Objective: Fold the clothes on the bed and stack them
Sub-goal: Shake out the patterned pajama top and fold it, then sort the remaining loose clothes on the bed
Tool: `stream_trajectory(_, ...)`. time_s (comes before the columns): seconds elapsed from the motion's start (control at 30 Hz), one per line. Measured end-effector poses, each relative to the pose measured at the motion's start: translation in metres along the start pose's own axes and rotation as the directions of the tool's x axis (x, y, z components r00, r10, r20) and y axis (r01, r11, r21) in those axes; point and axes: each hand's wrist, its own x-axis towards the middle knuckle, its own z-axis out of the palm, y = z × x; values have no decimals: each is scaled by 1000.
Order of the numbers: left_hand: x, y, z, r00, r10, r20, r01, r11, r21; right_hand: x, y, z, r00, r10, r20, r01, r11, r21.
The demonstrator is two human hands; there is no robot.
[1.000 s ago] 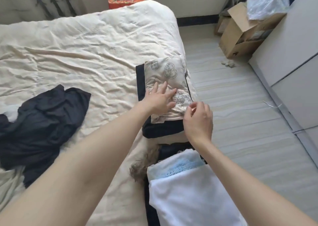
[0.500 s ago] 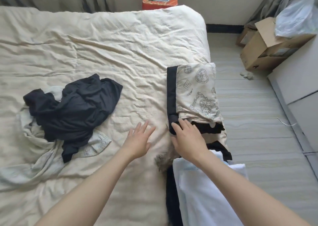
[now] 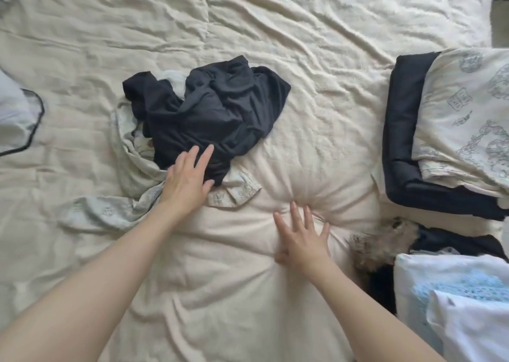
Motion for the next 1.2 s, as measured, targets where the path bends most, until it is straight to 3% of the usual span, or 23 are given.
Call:
stream_trajectory(0.1,13,2,8,992,-30,-124,41,996,83,15,0,5,1000,17,-11,-18,999,-27)
stream_trajectory(0.2,14,4,5,991,-18,-136,33,994,103,16,0,9,1000,20,3,-19,999,-30)
stream_trajectory(0.33,-18,12,-5,996,10,-90,-9,1000,22,16,1,-4,999,28,32,-28,1000,1)
stream_trajectory(0.47,-89,18,-2,1000,-16,2,16,983,-185,-1,0,-22,998,11,70,-12,1000,21)
stream_trajectory(0.53,-123,22,2,992,-59,109,87,958,-275,-19,-6,-26,1000,1,9,-3,981,192)
stream_trajectory(0.57,-137,26,4,983,-77,167,124,946,-299,-29,-11,-27,999,29,-40,-11,921,389)
stream_trajectory(0.6,-149,31,6,973,-87,216,157,930,-331,-40,-19,-29,995,81,-65,-24,792,610)
stream_trajectory(0.67,-170,44,6,958,-66,279,181,895,-408,-59,-36,-31,985,172,-23,-54,429,902)
stream_trajectory(0.77,-203,60,3,941,101,323,51,902,-429,-77,-59,-25,980,129,149,-155,42,987)
stream_trajectory(0.83,-234,63,5,880,203,430,-12,914,-406,-87,-67,-10,966,165,201,-190,-84,978)
stream_trajectory(0.93,-280,58,17,750,246,614,50,905,-423,-113,-74,27,919,308,244,-232,-77,970)
stream_trajectory(1.0,-299,53,25,742,228,631,95,895,-435,-137,-69,54,894,364,262,-260,-55,964)
stream_trajectory(1.07,-303,46,29,840,130,526,127,897,-424,-158,-61,77,880,404,249,-285,30,958)
stream_trajectory(1.13,-294,41,31,944,7,329,154,874,-460,-176,-51,93,877,409,253,-317,97,943)
stream_trajectory(1.2,-278,39,31,987,-47,152,114,875,-471,-193,-44,107,878,397,268,-329,95,940)
